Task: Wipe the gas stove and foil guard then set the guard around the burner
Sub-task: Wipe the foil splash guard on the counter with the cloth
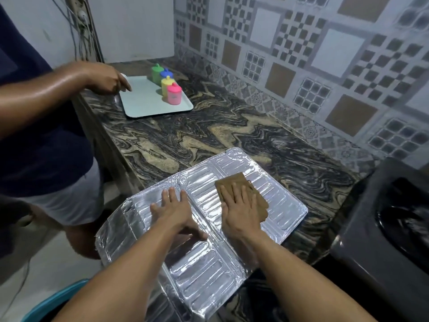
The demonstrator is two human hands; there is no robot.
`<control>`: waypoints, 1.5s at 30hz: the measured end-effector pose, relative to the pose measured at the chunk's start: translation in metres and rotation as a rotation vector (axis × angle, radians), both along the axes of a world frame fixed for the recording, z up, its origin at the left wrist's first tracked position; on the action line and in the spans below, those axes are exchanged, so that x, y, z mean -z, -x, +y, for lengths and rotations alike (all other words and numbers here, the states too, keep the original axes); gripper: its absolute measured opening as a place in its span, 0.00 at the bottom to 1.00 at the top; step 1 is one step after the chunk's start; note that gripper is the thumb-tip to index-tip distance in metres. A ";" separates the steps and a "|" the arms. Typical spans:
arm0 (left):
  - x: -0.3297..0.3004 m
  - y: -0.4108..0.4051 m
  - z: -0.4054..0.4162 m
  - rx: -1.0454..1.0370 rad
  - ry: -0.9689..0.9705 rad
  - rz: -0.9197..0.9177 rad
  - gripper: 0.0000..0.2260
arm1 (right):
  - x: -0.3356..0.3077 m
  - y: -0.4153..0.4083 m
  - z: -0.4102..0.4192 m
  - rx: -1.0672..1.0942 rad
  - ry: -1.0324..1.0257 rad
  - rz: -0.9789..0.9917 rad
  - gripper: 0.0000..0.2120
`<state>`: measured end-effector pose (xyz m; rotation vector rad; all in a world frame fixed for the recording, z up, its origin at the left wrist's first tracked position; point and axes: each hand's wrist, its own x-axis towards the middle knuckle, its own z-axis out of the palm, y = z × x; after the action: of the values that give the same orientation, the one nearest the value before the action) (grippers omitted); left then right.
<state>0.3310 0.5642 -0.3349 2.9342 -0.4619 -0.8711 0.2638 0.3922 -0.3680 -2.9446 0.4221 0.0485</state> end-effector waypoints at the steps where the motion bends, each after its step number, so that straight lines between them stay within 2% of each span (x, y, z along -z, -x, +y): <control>1: -0.001 -0.001 0.000 0.001 -0.005 0.002 0.70 | 0.001 -0.003 -0.007 0.047 0.021 -0.002 0.25; 9: -0.005 0.001 -0.001 0.015 -0.032 -0.006 0.69 | -0.014 0.015 -0.068 0.720 -0.098 0.087 0.32; 12: -0.004 0.001 -0.001 0.036 -0.027 -0.015 0.69 | -0.013 0.022 -0.064 0.829 -0.151 0.073 0.34; 17: -0.006 0.000 -0.001 0.027 -0.015 -0.006 0.70 | -0.010 0.037 -0.072 0.967 -0.139 -0.022 0.26; 20: -0.007 0.000 -0.002 0.011 -0.003 0.001 0.70 | -0.010 0.035 -0.068 0.956 -0.142 -0.056 0.23; 23: -0.008 -0.003 -0.002 -0.009 0.013 -0.007 0.70 | -0.009 0.038 -0.063 0.805 0.021 0.011 0.22; 25: -0.009 -0.007 -0.004 -0.026 0.013 -0.006 0.70 | -0.010 0.038 -0.057 0.594 0.085 -0.028 0.21; 28: -0.010 -0.011 -0.008 -0.044 0.018 0.006 0.69 | -0.004 0.036 -0.033 0.153 0.017 -0.164 0.21; 29: -0.010 -0.013 -0.009 -0.043 0.014 0.008 0.69 | -0.004 0.035 -0.028 0.081 0.019 -0.179 0.21; 31: -0.011 -0.016 -0.010 -0.040 0.003 0.007 0.69 | -0.009 0.034 -0.031 0.117 0.076 -0.148 0.22; 35: -0.010 -0.019 -0.012 -0.035 -0.014 0.006 0.69 | -0.025 0.033 -0.056 0.587 0.065 0.041 0.26; 37: -0.008 -0.020 -0.013 -0.037 -0.012 0.000 0.69 | -0.030 0.028 -0.054 0.707 0.024 0.119 0.26; 41: -0.008 -0.022 -0.013 -0.031 -0.013 -0.019 0.68 | -0.037 0.023 -0.041 0.775 -0.038 0.253 0.24; 45: -0.011 -0.024 -0.015 -0.034 0.021 -0.035 0.67 | -0.057 0.043 -0.025 0.614 -0.046 0.487 0.24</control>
<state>0.3553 0.5492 -0.3237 2.9332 -0.4191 -0.8067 0.2204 0.3670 -0.3114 -2.5970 1.3397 0.6845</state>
